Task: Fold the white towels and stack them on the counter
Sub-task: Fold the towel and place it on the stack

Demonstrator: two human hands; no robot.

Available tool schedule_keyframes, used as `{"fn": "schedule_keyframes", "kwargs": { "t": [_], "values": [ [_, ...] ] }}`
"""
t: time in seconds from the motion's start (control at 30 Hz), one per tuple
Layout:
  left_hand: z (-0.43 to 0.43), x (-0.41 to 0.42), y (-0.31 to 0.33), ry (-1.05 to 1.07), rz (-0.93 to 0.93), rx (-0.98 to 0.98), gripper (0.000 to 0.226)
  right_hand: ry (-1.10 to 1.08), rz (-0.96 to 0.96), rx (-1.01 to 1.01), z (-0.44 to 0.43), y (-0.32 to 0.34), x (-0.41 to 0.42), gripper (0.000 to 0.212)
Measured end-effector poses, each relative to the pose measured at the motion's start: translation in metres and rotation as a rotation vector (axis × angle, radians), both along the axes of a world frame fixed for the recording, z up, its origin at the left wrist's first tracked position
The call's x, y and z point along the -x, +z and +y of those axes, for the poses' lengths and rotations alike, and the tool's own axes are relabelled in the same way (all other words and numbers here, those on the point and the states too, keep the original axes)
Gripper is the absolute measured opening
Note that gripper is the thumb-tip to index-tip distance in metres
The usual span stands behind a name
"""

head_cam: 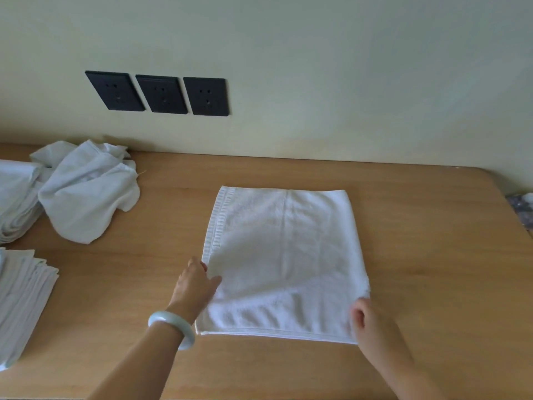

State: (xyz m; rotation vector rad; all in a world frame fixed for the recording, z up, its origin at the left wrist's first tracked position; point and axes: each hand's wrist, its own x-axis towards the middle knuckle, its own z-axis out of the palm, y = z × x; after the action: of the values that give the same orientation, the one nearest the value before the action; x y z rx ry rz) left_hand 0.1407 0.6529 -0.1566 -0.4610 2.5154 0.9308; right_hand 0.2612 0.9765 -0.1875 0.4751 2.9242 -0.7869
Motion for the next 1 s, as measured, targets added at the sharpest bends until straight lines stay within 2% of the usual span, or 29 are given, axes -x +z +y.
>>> {"fn": "schedule_keyframes", "kwargs": {
  "t": [0.1, 0.17, 0.23, 0.3, 0.4, 0.47, 0.53, 0.63, 0.73, 0.87, 1.0],
  "values": [
    [0.009, 0.032, 0.003, 0.038, 0.017, -0.047, 0.017, -0.34, 0.046, 0.161, 0.026, 0.008, 0.044, 0.023],
    [0.012, 0.052, 0.002, 0.079, 0.024, -0.068, 0.016, -0.562, 0.056, 0.406, 0.047, 0.006, 0.074, 0.022],
    [0.013, 0.068, -0.002, 0.15, 0.033, -0.112, 0.015, -0.684, -0.027, 0.691, 0.06, 0.004, 0.101, 0.015],
    [0.011, 0.079, -0.006, 0.208, 0.033, -0.164, 0.013, -0.691, -0.151, 0.82, 0.065, 0.01, 0.123, 0.008],
    [0.007, 0.087, -0.011, 0.209, 0.04, -0.175, 0.009, -0.584, -0.326, 0.749, 0.067, 0.013, 0.142, 0.01],
    [0.005, 0.088, -0.013, 0.19, 0.06, -0.166, 0.009, -0.527, -0.374, 0.667, 0.063, 0.016, 0.147, 0.012],
    [0.004, 0.087, -0.014, 0.166, 0.092, -0.141, 0.009, -0.529, -0.333, 0.618, 0.062, 0.014, 0.149, 0.016],
    [0.002, 0.085, -0.017, 0.184, 0.13, -0.083, 0.009, -0.58, -0.212, 0.647, 0.056, 0.013, 0.146, 0.013],
    [0.002, 0.086, -0.019, 0.211, 0.129, -0.066, 0.01, -0.522, -0.16, 0.607, 0.05, 0.01, 0.144, 0.02],
    [-0.006, 0.095, -0.023, 0.218, 0.07, -0.129, 0.014, -0.572, -0.184, 0.724, 0.055, 0.01, 0.162, 0.02],
    [-0.012, 0.1, -0.026, 0.216, 0.015, -0.283, 0.031, -0.562, -0.3, 0.875, 0.06, 0.015, 0.189, 0.016]
  ]
}}
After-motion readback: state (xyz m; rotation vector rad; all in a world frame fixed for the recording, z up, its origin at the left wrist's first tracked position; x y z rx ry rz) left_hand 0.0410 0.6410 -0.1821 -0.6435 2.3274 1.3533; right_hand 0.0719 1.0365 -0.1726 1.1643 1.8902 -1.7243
